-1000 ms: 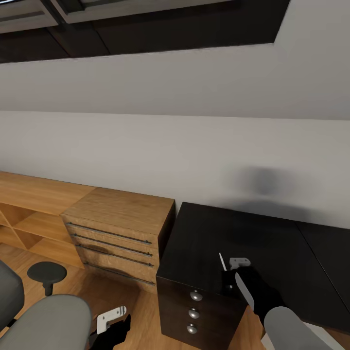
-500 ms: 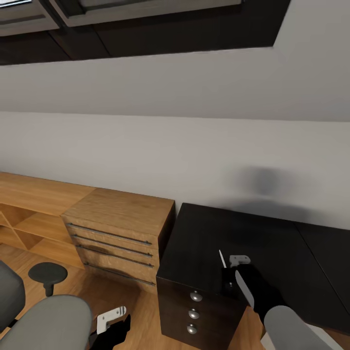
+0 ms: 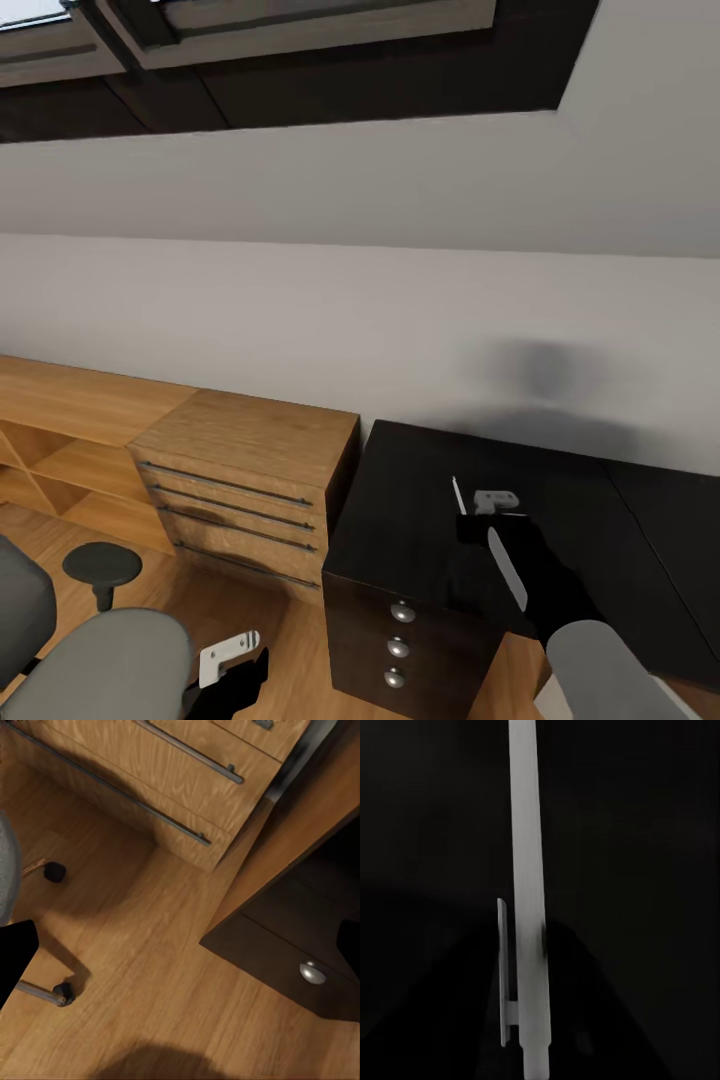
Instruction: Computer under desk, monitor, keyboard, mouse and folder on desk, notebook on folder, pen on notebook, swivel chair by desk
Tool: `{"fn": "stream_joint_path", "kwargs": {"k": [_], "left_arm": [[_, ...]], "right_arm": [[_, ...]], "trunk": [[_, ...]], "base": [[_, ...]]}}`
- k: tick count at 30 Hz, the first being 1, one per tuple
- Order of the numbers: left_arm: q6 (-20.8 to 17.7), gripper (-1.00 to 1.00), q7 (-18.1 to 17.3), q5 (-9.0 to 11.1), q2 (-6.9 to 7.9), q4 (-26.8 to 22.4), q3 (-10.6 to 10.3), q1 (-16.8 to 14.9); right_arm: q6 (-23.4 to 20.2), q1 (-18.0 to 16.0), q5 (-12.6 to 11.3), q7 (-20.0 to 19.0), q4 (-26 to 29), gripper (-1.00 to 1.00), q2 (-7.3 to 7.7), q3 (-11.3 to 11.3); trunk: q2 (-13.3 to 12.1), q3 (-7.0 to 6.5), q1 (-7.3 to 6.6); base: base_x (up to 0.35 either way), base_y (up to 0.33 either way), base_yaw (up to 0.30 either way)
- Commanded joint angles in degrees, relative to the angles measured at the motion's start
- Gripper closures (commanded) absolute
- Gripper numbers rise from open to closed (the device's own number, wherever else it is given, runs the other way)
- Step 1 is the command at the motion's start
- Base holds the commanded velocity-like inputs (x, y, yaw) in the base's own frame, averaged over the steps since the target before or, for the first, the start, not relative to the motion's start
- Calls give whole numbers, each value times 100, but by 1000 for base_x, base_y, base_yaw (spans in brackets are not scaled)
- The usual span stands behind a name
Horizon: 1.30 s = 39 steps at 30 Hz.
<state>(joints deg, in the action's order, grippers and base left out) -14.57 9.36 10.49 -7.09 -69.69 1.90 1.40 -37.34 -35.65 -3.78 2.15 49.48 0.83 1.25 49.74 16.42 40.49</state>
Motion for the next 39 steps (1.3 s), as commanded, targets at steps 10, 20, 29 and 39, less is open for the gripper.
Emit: {"fn": "stream_joint_path", "kwargs": {"k": [10,20,29,39], "left_arm": [[-34,-100,22,58,-6,5,-2,0],[-45,-100,16,50,-18,127,-136,0],[-38,-100,13,49,-12,206,-272,0],[-37,-100,13,49,-11,211,-274,0]], "right_arm": [[-283,29,-52,21,555,100,3,-198],[-630,65,-193,18,949,100,-34,-227],[-781,70,-441,22,1249,100,-34,-239],[-755,181,-466,22,1360,100,-48,-239]], "trunk": [[-397,-173,-219],[-758,-335,-417],[-758,-335,-417],[-758,-335,-417]], "base": [[-285,0,0],[-293,0,0],[-30,0,-23],[0,0,-259]]}}
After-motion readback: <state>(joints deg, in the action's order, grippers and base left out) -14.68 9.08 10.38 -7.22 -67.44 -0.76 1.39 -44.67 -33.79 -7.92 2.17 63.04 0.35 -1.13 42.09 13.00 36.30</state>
